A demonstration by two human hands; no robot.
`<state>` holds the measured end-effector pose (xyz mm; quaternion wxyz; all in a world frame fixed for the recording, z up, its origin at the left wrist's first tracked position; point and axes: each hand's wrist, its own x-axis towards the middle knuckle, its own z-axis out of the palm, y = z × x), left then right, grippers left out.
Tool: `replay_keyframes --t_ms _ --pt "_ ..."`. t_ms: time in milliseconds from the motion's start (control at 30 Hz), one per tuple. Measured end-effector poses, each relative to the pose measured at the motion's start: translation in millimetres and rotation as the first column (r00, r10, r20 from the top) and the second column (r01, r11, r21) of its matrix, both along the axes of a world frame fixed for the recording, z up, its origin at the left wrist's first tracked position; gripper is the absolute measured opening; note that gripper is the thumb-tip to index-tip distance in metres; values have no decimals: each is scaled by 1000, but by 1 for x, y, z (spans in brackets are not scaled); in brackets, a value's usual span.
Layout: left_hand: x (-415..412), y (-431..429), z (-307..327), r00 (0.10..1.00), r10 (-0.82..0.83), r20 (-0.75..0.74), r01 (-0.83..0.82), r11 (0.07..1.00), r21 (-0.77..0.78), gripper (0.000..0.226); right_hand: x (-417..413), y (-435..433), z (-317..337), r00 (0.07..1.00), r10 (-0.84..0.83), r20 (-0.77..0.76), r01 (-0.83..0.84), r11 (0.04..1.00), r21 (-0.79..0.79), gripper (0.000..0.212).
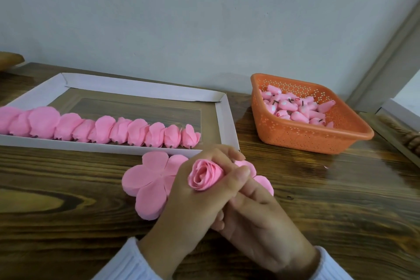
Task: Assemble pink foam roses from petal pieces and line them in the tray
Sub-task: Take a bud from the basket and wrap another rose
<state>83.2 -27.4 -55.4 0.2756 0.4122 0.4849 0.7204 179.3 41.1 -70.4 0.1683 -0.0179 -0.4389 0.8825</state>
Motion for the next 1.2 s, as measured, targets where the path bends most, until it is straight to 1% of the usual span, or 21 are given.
replay_keyframes --t_ms 67,100,133,200,267,333,400,467,500,567,633,700,767,833,900,967,1033,1133,1200 --pt "0 0 -1 999 -13 39 13 1000 -8 20 -1 -2 1 997 -61 57 60 998 29 30" --pt "1 0 -1 999 -20 41 20 1000 -10 24 -1 -2 1 991 -88 99 83 995 46 26" --pt "2 0 -1 999 -29 29 29 1000 -9 28 -2 -2 1 983 -114 146 104 992 71 28" --pt "3 0 0 999 -34 -8 34 999 -7 31 -3 -1 0 967 -156 201 134 984 118 39" --pt "1 2 -2 1000 -5 3 5 1000 -3 27 -2 -3 2 977 -134 167 118 988 102 45" --pt "-2 3 -4 999 20 26 -20 1000 8 18 -2 -4 5 991 -87 102 80 994 68 41" --pt "-2 3 -2 1000 29 -8 -29 999 20 11 0 -4 6 994 -78 82 73 996 58 42" --pt "0 2 -2 1000 3 -30 -2 1000 26 10 0 -3 5 985 -94 147 83 993 78 47" --pt "2 2 -2 1000 -21 -24 21 1000 16 12 -1 -2 4 974 -114 194 93 989 115 49" --pt "4 1 -3 999 -35 -3 35 999 -23 23 -2 -2 3 959 -163 231 124 977 173 52" --pt "3 2 -4 999 11 31 -9 999 -45 23 -2 -3 5 971 -143 194 122 986 116 44" --pt "1 4 -5 997 63 51 -61 997 -38 24 -1 -2 5 989 -100 114 91 993 80 32" --pt "1 4 -5 997 73 28 -72 997 -25 21 -1 -2 5 993 -81 81 74 994 78 34" --pt "2 3 -3 999 44 27 -44 999 -15 17 -1 -2 4 991 -86 99 80 995 61 32" --pt "4 2 -2 998 25 49 -25 1000 -14 21 -2 -3 3 985 -99 141 90 994 65 25" --pt "4 2 -1 996 14 85 -10 999 -39 34 -2 -4 1 972 -128 199 101 985 138 30" --pt "3 2 0 993 10 119 -4 998 -56 39 -2 -4 1 962 -167 216 117 967 226 31" --pt "2 3 2 977 37 208 -26 998 -54 33 1 0 3 970 -191 151 134 936 324 34" --pt "2 4 1 970 47 239 -35 998 -55 34 2 1 4 975 -209 79 153 882 446 37"
